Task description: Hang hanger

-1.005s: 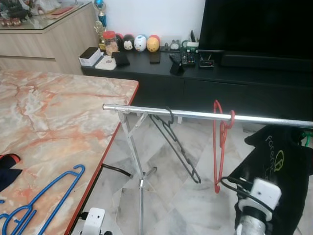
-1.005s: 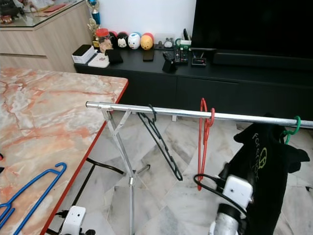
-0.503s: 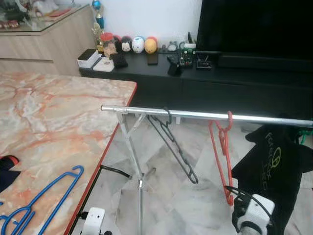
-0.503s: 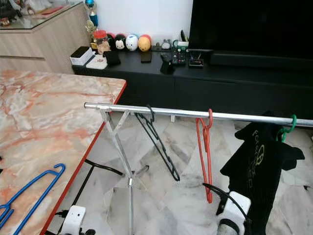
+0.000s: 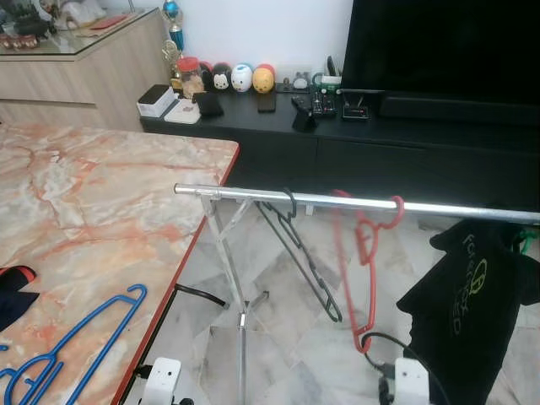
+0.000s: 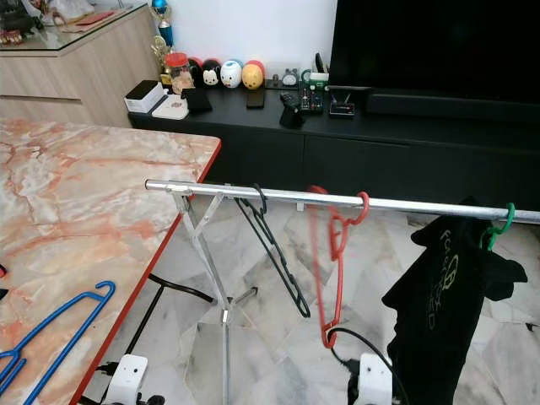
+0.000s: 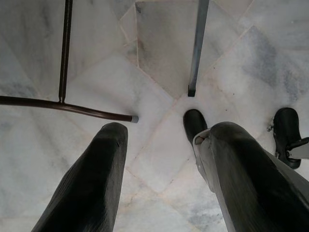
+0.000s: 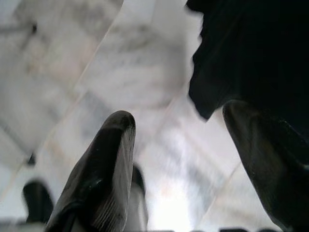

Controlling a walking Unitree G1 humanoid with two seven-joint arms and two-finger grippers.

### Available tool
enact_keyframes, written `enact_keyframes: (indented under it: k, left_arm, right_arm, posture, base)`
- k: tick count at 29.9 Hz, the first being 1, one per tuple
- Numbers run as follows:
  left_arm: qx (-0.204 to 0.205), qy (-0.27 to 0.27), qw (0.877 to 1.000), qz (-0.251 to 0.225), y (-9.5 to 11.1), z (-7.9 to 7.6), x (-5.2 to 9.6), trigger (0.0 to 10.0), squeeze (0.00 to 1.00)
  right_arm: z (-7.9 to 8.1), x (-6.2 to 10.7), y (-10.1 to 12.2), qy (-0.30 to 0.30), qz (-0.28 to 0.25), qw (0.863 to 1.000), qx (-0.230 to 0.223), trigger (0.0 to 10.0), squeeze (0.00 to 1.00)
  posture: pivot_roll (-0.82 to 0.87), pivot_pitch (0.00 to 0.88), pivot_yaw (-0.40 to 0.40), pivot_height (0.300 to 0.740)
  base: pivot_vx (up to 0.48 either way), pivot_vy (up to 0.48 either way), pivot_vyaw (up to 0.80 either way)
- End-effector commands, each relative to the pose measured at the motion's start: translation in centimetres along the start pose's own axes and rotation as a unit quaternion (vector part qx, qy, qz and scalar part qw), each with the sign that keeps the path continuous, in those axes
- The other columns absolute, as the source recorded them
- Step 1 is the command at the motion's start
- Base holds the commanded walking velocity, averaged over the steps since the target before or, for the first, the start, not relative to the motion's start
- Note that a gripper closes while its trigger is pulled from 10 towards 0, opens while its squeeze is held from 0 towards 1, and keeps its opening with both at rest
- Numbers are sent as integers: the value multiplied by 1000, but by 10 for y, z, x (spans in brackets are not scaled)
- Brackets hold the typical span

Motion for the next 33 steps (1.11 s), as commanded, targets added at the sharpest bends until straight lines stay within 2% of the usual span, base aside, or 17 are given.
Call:
enact_keyframes:
  k: [1,3,5,8,13,19,21,22,24,26,29,31,33]
  left_arm:
    - [2,1,1000,10,-7,2,1,10000,0]
    - [-2,-1,1000,12,-8,2,1,10000,0]
    - [-3,-1,1000,12,-7,2,1,10000,0]
    - [-5,-3,1000,13,-8,2,1,10000,0]
    - [-4,-4,1000,13,-7,1,1,10000,0]
    - [-2,0,1000,11,-7,2,1,10000,0]
    - [-3,0,1000,10,-7,2,1,10000,0]
    - [-3,-1,1000,10,-7,2,1,10000,0]
    - [-4,-2,1000,10,-7,2,1,10000,0]
    - [-5,-2,1000,10,-7,2,1,10000,0]
    - [-5,-2,1000,10,-7,2,1,10000,0]
    - [-5,0,1000,10,-7,2,1,10000,0]
    - [-5,0,1000,10,-7,3,1,10000,0]
  right_arm:
    - [2,5,-19,8,30,999,11,10000,0]
    - [0,4,-14,3,14,1000,6,10000,0]
    - [-11,3,-13,-22,21,999,-35,10000,0]
    - [-20,2,-15,-26,33,998,-40,10000,0]
    - [-21,2,-17,-22,39,998,-49,10000,0]
    - [-28,2,-14,-33,26,994,-96,10000,0]
    - [-38,0,6,-37,-29,988,-147,10000,0]
    - [-39,0,8,-37,-36,987,-154,10000,0]
    - [-42,-1,18,-43,-57,987,-143,10000,0]
    - [-50,-3,33,-56,-84,982,-162,10000,0]
    - [-53,-5,53,-54,-117,976,-173,10000,0]
    - [-46,-7,87,-30,-169,972,-162,10000,0]
    - [-44,-7,94,-26,-181,970,-162,10000,0]
  posture:
    - [-40,0,74,740]
    - [-44,0,80,740]
    - [-47,0,81,740]
    - [-45,0,76,740]
    - [-43,0,78,740]
    - [-40,0,80,740]
    - [-37,0,81,740]
    - [-37,0,81,740]
    - [-41,0,81,740]
    - [-40,0,82,740]
    - [-38,0,82,740]
    - [-41,0,81,740]
    - [-41,0,81,740]
  base:
    - [0,0,0]
    - [0,0,0]
    - [0,0,0]
    - [0,0,0]
    - [0,0,0]
    - [0,0,0]
    - [0,0,0]
    - [0,0,0]
    - [0,0,0]
    - [0,0,0]
    - [0,0,0]
    - [0,0,0]
    - [0,0,0]
Point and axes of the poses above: a point about 5 cm out from each wrist's last joint towards the gripper, its own x axis pointing back from the gripper into the wrist, its own y axis along the axis of the wrist's last joint, z = x × y, the point moved 5 cm from there along -x, pointing out of the wrist towards the gripper, and after that the axes turned 15 degrees about -x, right-handed, at the moved point
